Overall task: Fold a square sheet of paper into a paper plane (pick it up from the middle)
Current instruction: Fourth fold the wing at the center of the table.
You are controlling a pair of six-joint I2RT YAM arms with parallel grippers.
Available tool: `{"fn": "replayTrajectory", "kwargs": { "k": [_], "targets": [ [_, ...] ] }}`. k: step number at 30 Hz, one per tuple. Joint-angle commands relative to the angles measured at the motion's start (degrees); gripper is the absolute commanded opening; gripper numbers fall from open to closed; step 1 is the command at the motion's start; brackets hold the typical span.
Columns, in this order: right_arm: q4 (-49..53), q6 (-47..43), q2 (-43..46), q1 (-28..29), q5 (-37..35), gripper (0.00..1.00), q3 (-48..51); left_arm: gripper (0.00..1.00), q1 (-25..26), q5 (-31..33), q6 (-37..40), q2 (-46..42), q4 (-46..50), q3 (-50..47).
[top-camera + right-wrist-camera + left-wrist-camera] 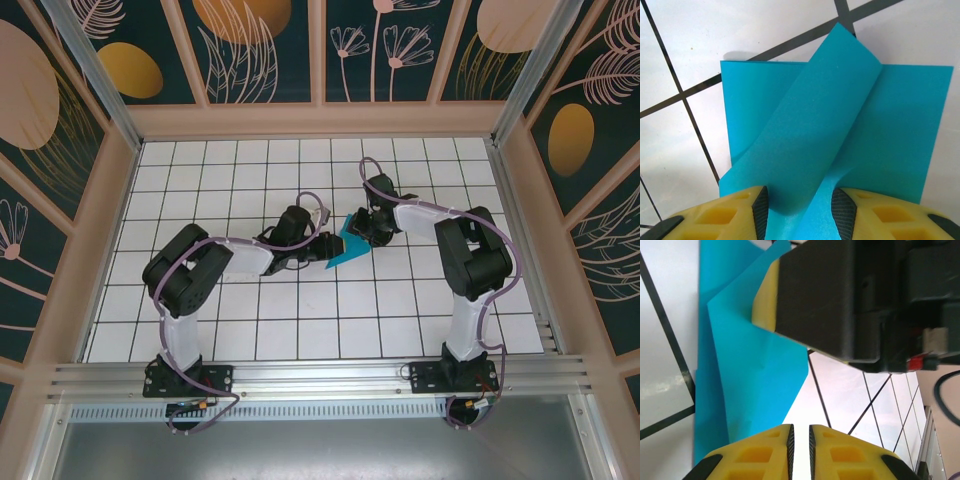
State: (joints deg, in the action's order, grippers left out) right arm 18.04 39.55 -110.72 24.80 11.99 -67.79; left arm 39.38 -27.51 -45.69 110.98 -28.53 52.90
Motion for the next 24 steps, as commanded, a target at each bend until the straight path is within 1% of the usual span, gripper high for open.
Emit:
{"fn": "replayTrajectory", "kwargs": {
  "k": [1, 7, 14, 24],
  "targets": [
    [6.4, 0.9, -6.3, -1.0, -5.0, 0.43, 3.1, 0.2, 0.5, -2.3, -0.1, 1.2, -1.1, 0.3],
    [7.0, 1.2, -6.5, -1.2, -5.2, 0.42, 3.0, 0.2, 0.5, -0.7, 1.4, 2.7, 2.1, 1.6],
    [7.5, 1.0, -6.5, -1.4, -5.6, 0.39, 3.3, 0.18, 0.5, 3.1, 3.2, 3.0, 5.9, 2.5],
    [7.7, 1.1, -6.8, -1.6, -6.2, 0.38, 4.0, 0.17, 0.4, 5.5, 3.9, 2.4, 7.3, 2.5]
  ]
}}
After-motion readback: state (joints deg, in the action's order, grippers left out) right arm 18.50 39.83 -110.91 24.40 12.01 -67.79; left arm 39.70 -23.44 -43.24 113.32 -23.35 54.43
